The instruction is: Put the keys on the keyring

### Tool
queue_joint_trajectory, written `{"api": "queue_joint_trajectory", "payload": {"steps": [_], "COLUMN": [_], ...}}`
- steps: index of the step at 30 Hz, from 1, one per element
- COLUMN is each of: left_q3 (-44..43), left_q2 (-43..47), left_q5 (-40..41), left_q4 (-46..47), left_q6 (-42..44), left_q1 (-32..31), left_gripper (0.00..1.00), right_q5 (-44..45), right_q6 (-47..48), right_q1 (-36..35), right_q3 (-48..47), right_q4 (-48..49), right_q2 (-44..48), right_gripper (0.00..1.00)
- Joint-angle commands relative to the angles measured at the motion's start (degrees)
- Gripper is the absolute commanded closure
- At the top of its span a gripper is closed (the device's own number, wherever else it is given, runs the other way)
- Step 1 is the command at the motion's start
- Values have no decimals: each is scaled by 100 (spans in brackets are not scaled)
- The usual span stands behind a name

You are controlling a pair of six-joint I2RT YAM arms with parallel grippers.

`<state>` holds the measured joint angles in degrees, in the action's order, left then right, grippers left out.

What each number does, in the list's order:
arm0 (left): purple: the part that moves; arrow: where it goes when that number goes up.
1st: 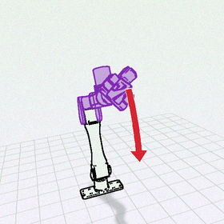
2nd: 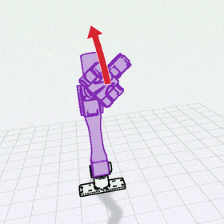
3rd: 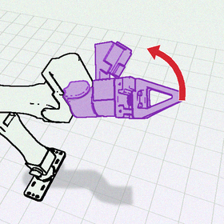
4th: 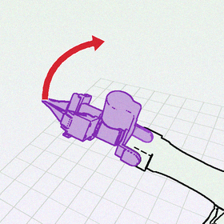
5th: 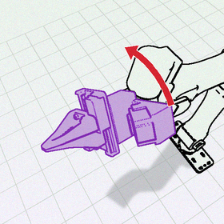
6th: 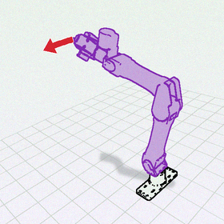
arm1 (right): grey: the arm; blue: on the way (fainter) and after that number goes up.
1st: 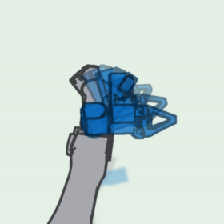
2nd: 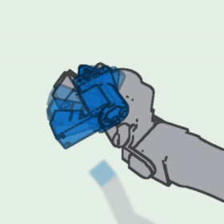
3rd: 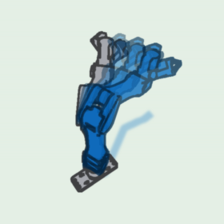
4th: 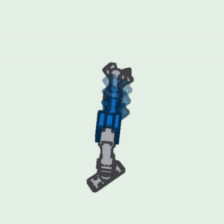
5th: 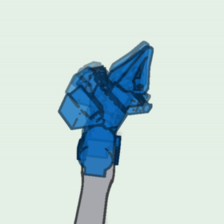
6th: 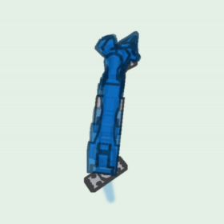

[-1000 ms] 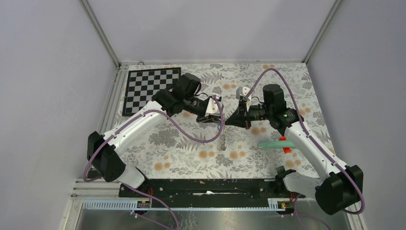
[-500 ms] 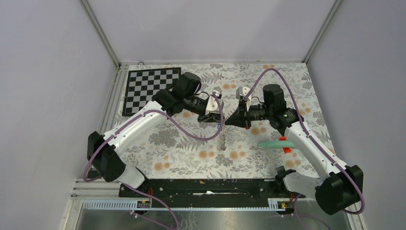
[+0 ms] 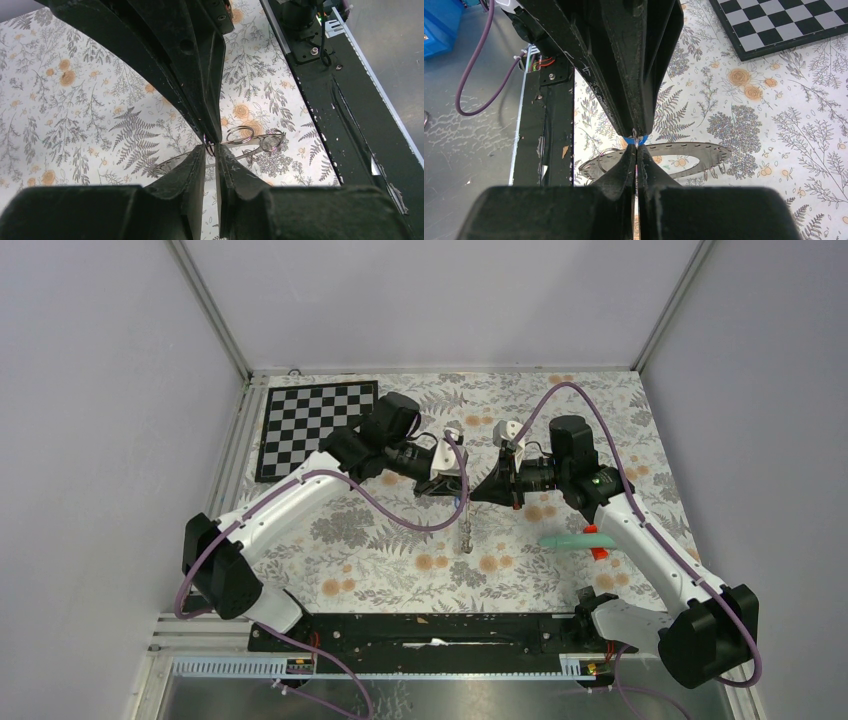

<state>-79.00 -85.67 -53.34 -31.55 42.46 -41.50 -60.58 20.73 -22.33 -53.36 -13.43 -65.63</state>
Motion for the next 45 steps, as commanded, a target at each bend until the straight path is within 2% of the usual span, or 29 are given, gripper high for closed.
{"api": "queue_joint_trajectory", "payload": {"steps": [1,9,15,24,26,30,31,39,45], "left_q3": [65,41,69,106,20,-337,-408,-479,-488], "left_q2": [-54,-145,-164,51,99,40,27,202,323], "left_q5": [-177,-202,-234,-4,403,1633,1800,2365,2236], "left_q4": [399,439,439,422,411,-53,-171,-319,-209], "left_q6": [-131,-309,-422,-680,-920,-1148,-1198,-1632,-1811], "left_q1": [24,27,32,102,58,-254,-342,-667,-740], "left_gripper": [83,87,100,100,100,100,100,100,100], "right_q5": [-191,-153,-89,162,278,476,498,214,-119], "right_q6": [-81,-96,-43,252,420,598,594,362,244], "right_q1": [0,0,0,0,0,0,0,0,0], "right_q3": [-28,-25,-21,21,-18,-106,-123,-58,62], "right_q4": [276,299,285,153,38,-108,-107,149,288], "right_q2": [63,101,120,162,156,211,224,322,312], "right_gripper": [100,100,100,100,93,65,61,60,64]}}
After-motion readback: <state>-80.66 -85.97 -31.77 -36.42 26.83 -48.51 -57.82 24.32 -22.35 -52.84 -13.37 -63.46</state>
